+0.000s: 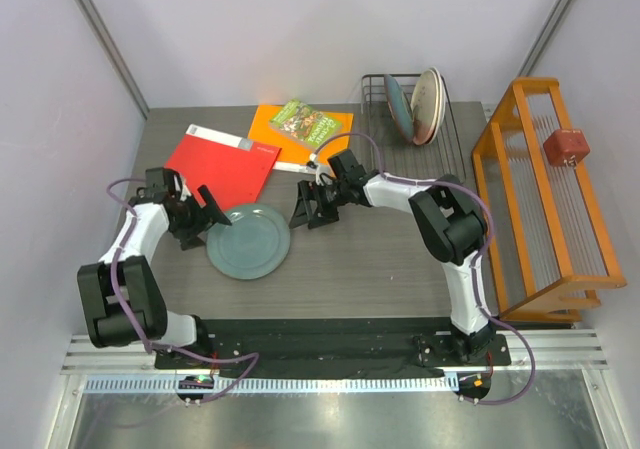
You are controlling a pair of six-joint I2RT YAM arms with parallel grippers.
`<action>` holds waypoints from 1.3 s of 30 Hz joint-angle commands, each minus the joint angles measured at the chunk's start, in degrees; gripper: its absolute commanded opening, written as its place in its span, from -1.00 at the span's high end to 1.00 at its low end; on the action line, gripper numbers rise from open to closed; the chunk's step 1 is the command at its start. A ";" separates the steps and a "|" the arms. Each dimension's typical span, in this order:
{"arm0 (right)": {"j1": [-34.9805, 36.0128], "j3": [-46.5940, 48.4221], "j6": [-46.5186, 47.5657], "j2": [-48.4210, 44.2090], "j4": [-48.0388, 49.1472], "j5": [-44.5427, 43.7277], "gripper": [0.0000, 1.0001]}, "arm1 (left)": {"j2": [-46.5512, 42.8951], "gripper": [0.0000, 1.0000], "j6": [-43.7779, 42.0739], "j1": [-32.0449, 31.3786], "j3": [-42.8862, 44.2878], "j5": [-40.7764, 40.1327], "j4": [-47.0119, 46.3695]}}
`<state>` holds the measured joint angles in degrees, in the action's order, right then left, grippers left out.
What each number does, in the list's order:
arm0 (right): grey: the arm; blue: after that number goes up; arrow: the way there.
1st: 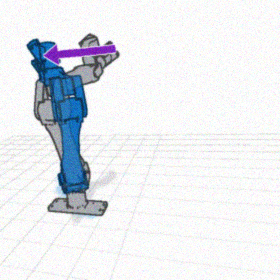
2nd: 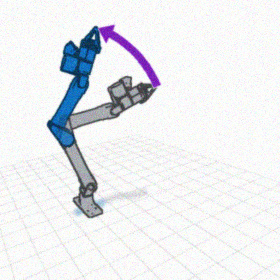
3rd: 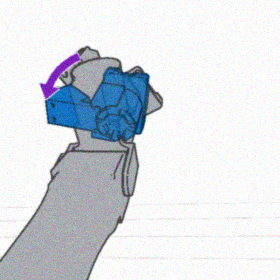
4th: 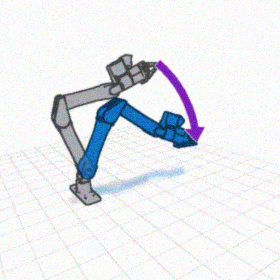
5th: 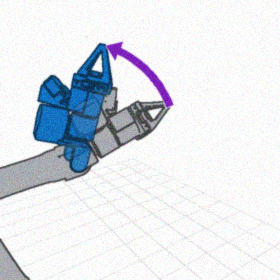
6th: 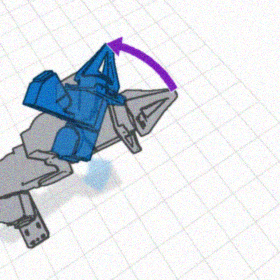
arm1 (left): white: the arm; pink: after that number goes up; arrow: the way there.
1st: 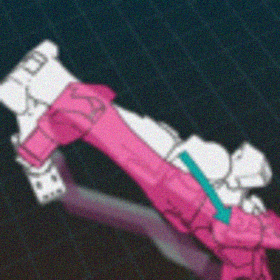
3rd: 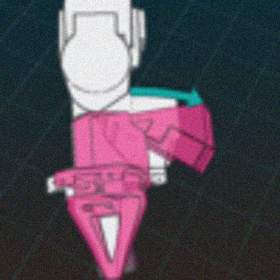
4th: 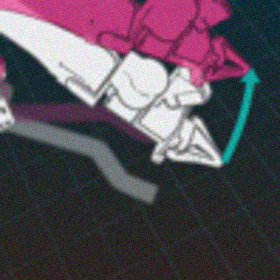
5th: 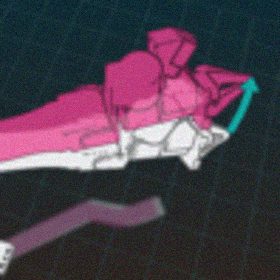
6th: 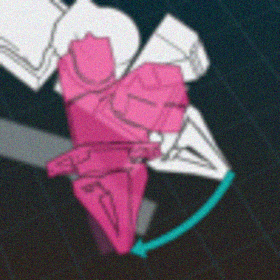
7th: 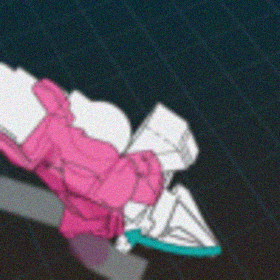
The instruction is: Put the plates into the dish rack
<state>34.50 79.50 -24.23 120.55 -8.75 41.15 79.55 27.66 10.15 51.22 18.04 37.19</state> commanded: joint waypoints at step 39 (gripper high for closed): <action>1.97 8.02 -20.25 13.75 20.11 13.96 0.97 | 16.61 -0.09 -3.31 4.44 -1.22 6.31 -4.33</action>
<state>34.26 85.23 -46.81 137.16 12.12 56.77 95.15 25.30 15.42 49.45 28.53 32.45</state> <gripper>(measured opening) 0.071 0.353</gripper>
